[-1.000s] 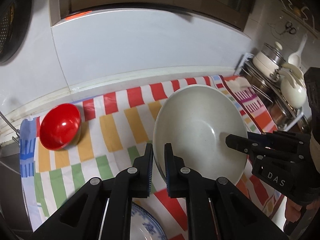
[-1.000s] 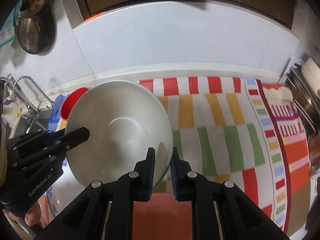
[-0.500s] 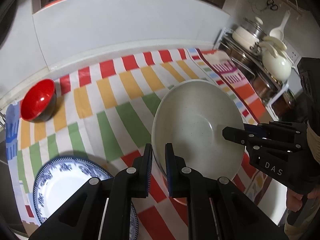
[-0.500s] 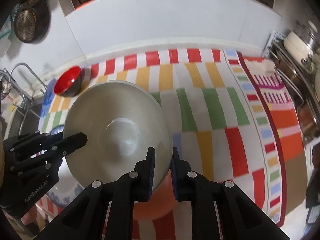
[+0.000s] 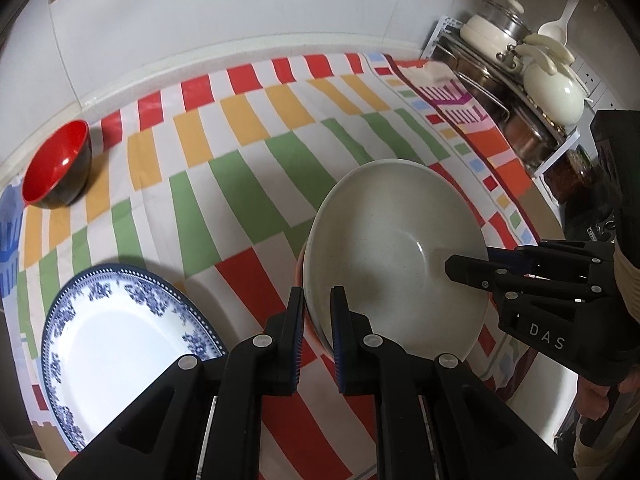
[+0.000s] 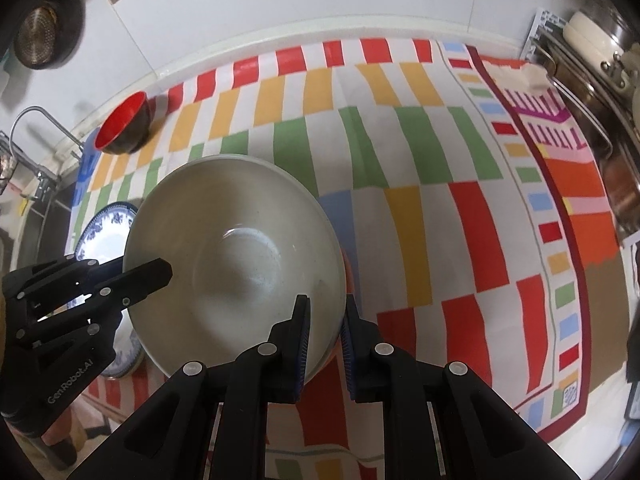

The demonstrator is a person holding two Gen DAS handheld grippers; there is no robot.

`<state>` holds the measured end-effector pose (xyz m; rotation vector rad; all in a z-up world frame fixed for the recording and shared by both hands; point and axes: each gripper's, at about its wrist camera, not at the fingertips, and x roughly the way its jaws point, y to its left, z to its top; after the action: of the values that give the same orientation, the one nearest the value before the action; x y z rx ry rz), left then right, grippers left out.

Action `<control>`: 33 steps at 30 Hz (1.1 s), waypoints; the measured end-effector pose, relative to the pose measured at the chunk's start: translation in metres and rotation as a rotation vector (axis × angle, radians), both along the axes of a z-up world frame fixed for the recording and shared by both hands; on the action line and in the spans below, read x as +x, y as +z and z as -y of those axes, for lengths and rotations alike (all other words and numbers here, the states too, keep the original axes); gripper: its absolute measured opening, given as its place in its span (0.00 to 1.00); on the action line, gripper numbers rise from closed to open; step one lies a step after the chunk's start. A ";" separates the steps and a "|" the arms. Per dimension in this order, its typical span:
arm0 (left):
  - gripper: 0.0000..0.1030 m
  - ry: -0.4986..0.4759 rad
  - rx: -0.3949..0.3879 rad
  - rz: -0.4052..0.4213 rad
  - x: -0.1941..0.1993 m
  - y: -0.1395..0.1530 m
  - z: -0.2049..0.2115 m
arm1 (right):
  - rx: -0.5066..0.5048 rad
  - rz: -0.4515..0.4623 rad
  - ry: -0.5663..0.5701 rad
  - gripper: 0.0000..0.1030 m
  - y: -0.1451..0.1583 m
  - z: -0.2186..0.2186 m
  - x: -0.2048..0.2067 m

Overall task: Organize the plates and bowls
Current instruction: 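Lift the white bowl with both grippers and carry it toward the plates, then lower the white bowl onto the pink bowl and open both grippers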

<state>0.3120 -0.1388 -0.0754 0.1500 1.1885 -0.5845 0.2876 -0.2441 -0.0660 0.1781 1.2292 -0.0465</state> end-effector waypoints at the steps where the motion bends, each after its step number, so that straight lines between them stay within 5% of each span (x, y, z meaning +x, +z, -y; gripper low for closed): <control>1: 0.13 0.000 0.003 -0.005 0.000 -0.002 0.000 | -0.001 -0.006 0.000 0.16 -0.002 0.000 0.000; 12: 0.13 0.003 0.025 -0.033 0.000 -0.016 0.007 | -0.013 -0.023 0.006 0.16 -0.011 0.000 -0.002; 23: 0.35 0.015 0.053 0.027 -0.001 -0.011 0.002 | -0.092 0.024 -0.019 0.18 -0.006 0.003 -0.004; 25: 0.35 0.014 0.047 0.031 -0.002 -0.008 -0.001 | -0.087 0.043 -0.020 0.31 -0.002 0.001 -0.004; 33: 0.35 0.083 0.026 0.089 0.000 0.013 -0.027 | -0.101 0.136 0.017 0.38 0.019 -0.018 -0.001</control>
<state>0.3121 -0.1119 -0.0624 0.1463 1.1114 -0.4848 0.2867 -0.2257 -0.0471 0.0818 1.0903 -0.0806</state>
